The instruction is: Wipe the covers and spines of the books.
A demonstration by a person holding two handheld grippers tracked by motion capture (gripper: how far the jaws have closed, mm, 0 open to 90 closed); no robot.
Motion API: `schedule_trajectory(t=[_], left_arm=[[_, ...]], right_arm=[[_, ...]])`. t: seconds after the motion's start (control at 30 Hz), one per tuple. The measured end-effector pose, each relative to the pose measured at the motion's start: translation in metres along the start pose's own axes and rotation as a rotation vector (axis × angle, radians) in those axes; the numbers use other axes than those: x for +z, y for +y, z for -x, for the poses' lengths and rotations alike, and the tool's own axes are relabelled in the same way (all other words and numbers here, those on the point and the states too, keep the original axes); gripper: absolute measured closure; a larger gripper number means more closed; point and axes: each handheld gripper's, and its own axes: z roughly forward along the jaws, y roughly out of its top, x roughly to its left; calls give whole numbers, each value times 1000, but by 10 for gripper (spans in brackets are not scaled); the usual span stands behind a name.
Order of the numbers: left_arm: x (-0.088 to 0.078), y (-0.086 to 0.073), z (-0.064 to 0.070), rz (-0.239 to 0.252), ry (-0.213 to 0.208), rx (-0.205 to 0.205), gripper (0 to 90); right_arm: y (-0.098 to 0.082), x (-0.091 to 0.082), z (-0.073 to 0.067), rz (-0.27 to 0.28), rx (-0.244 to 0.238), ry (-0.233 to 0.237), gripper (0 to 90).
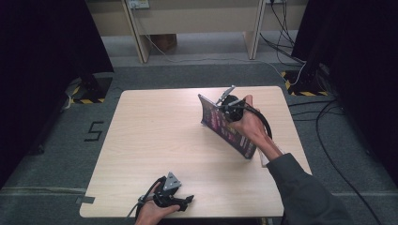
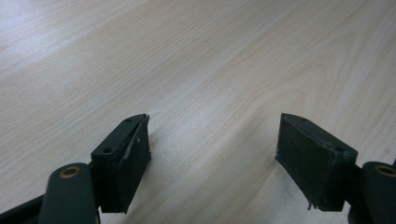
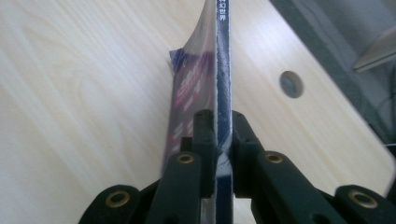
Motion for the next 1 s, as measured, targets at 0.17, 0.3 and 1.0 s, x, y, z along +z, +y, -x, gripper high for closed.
schedule_trajectory(t=[0.17,0.3,1.0], left_arm=[[0,0,0,-1,1,4,251],[0,0,0,0,2,3,251],[-6,0,-12,38,70,-39,245]], right_arm=[[6,8,-12,-33,-51,-10,843],[7,7,-23,-25,-64,41,842],[-11,36,-75,-57,-94,255,840]])
